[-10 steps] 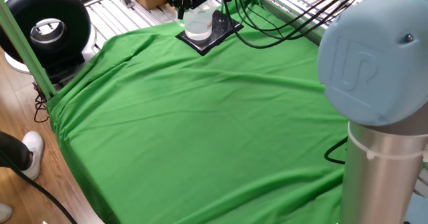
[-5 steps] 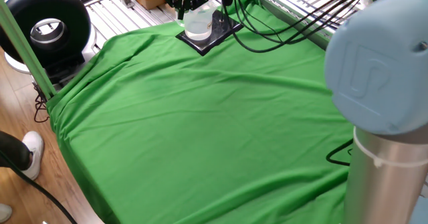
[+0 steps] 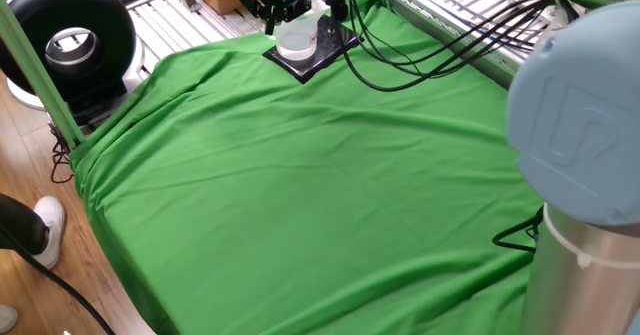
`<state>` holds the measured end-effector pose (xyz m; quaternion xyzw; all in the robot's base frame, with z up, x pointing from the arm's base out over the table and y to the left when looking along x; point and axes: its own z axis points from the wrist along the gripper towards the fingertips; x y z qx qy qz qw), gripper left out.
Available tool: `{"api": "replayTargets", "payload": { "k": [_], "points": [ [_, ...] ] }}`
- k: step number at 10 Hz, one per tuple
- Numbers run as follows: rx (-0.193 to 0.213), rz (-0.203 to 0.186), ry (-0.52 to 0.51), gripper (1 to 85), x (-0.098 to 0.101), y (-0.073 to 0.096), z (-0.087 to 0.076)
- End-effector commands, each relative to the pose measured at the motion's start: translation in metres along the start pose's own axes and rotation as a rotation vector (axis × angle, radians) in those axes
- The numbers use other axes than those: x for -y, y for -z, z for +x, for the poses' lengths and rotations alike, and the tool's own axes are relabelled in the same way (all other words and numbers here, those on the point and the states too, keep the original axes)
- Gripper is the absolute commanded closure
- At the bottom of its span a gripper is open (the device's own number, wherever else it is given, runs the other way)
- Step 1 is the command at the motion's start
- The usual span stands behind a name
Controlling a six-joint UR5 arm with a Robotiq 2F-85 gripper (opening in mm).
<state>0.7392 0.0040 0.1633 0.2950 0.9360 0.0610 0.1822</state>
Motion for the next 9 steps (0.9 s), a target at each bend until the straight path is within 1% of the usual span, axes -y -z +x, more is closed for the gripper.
{"api": "replayTargets", "payload": {
  "k": [1,2,3,4,5,6,7,8,9],
  "points": [
    [0.072,-0.069,-0.016,84.3,-0.017,0.001,-0.017],
    [0.079,-0.04,0.025,84.3,-0.01,0.001,-0.018],
    [0.06,0.003,0.005,84.3,0.002,0.0,-0.014],
    [0.043,0.031,-0.033,84.3,0.009,0.003,-0.006],
    [0.039,0.049,-0.067,84.3,0.014,0.007,0.002],
    [0.052,0.071,-0.057,84.3,0.023,0.008,0.007],
    [0.069,0.068,-0.053,84.3,0.026,0.005,0.01],
    [0.077,0.047,-0.056,84.3,0.024,-0.001,0.011],
    [0.077,0.042,-0.058,84.3,0.024,-0.005,0.007]
  ]
}}
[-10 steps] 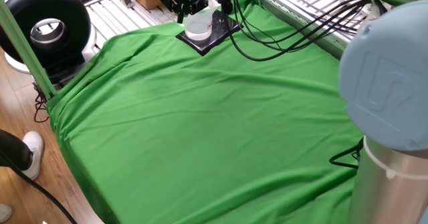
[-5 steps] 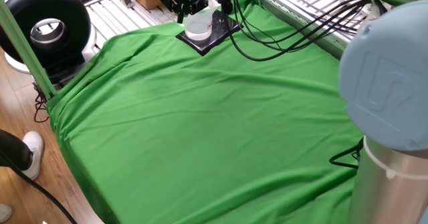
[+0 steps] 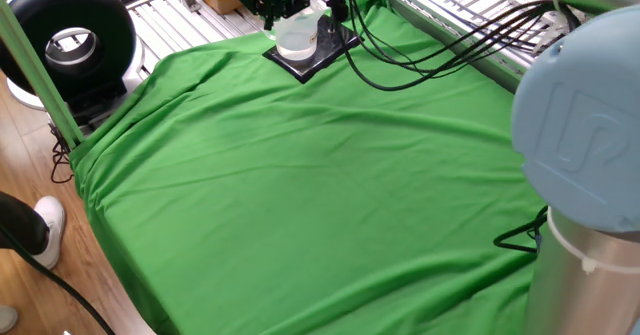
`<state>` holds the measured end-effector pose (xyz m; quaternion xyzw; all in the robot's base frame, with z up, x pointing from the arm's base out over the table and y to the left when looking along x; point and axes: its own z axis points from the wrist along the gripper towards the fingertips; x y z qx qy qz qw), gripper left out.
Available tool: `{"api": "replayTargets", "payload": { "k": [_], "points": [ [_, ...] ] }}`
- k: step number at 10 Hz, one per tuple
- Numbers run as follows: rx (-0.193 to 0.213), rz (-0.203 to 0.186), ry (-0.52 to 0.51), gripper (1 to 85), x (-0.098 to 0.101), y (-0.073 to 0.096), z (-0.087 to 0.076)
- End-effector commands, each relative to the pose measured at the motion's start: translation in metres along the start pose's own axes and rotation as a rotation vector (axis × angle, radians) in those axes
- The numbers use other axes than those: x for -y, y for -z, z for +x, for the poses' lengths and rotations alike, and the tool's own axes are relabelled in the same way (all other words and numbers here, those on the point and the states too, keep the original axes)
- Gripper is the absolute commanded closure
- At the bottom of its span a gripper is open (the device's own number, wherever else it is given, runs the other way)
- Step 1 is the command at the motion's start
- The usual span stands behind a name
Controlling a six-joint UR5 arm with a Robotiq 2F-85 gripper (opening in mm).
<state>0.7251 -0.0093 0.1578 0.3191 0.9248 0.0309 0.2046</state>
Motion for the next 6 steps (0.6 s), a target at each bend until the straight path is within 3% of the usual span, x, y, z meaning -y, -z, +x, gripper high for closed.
{"api": "replayTargets", "payload": {
  "k": [1,4,6],
  "points": [
    [0.019,-0.007,-0.013,84.3,0.006,-0.009,-0.008],
    [0.007,0.044,-0.005,84.3,0.024,-0.014,-0.022],
    [0.011,0.025,0.008,84.3,0.024,-0.01,-0.033]
  ]
}}
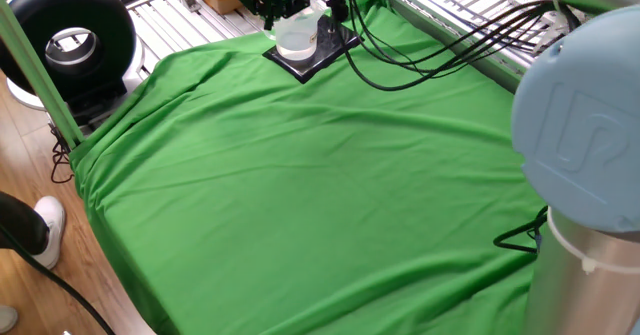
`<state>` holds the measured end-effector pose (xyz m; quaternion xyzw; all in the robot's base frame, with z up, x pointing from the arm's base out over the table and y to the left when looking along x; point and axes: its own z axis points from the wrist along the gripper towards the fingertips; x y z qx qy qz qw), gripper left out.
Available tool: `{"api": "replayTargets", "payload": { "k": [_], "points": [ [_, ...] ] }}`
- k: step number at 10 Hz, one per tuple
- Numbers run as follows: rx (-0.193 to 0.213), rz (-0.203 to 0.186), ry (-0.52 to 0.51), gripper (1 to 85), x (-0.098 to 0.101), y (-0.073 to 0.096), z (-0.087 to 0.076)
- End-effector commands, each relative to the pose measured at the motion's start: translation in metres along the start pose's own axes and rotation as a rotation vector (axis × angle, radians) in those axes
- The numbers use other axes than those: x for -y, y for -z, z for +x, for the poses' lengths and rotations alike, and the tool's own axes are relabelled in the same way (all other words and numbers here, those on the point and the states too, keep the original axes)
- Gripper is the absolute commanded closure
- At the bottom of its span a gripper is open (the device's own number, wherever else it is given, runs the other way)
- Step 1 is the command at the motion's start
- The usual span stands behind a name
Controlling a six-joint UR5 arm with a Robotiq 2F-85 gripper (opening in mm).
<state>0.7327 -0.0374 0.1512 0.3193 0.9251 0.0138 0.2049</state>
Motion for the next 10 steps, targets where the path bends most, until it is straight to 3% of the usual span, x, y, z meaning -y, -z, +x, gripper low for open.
{"api": "replayTargets", "payload": {
  "k": [1,4,10],
  "points": [
    [0.022,-0.011,0.019,84.3,0.004,0.002,-0.019],
    [0.093,-0.08,0.019,84.3,-0.015,-0.003,-0.039],
    [0.118,-0.073,0.01,84.3,-0.009,-0.017,-0.047]
  ]
}}
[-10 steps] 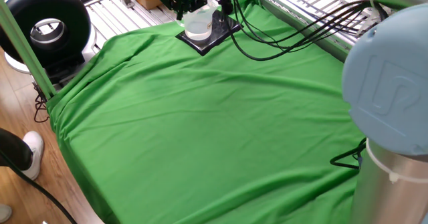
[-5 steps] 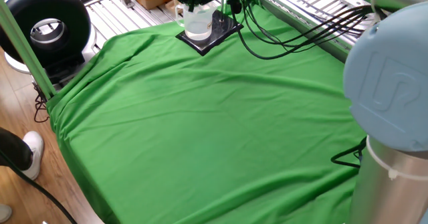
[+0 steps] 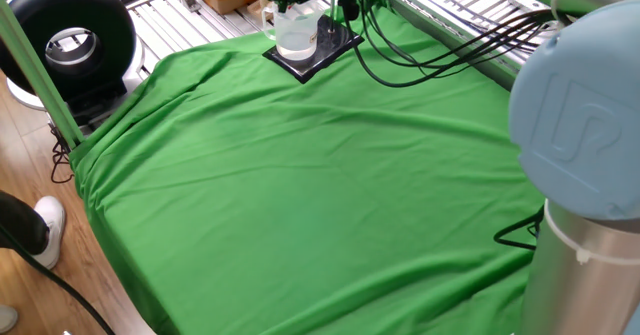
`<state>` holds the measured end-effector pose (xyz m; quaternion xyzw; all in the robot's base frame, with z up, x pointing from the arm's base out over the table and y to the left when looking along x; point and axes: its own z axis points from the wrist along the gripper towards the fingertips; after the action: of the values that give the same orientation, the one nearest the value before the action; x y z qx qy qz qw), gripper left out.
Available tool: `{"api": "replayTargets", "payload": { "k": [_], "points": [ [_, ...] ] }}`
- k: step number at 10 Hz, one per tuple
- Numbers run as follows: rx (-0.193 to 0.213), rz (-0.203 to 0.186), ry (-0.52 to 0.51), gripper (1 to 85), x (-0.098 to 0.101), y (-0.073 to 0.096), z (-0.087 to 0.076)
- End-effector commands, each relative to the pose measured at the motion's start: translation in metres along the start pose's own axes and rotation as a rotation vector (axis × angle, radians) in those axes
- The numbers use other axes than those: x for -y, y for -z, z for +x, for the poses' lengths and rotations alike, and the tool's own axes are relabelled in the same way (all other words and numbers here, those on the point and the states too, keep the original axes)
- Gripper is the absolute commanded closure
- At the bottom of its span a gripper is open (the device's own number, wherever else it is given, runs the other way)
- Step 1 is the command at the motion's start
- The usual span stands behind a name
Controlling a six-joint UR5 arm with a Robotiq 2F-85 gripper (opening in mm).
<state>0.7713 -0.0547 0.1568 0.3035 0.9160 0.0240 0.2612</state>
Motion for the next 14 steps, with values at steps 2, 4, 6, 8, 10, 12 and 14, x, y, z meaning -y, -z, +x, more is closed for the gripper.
{"api": "replayTargets", "payload": {
  "k": [2,4,6,8,10,12,14],
  "points": [
    [0.016,-0.008,-0.015,84.3,0.0058,-0.0073,-0.0064],
    [0.017,-0.011,-0.017,84.3,0.0055,-0.007,-0.0069],
    [0.018,-0.013,-0.023,84.3,0.0066,-0.0083,-0.0072],
    [0.014,-0.022,-0.02,84.3,0.0092,-0.0104,-0.0069],
    [0.014,-0.017,-0.018,84.3,0.0094,-0.011,-0.0043],
    [0.01,-0.008,-0.01,84.3,0.0119,-0.0114,-0.0025],
    [0.008,-0.008,-0.01,84.3,0.012,-0.0113,-0.0021]
  ]
}}
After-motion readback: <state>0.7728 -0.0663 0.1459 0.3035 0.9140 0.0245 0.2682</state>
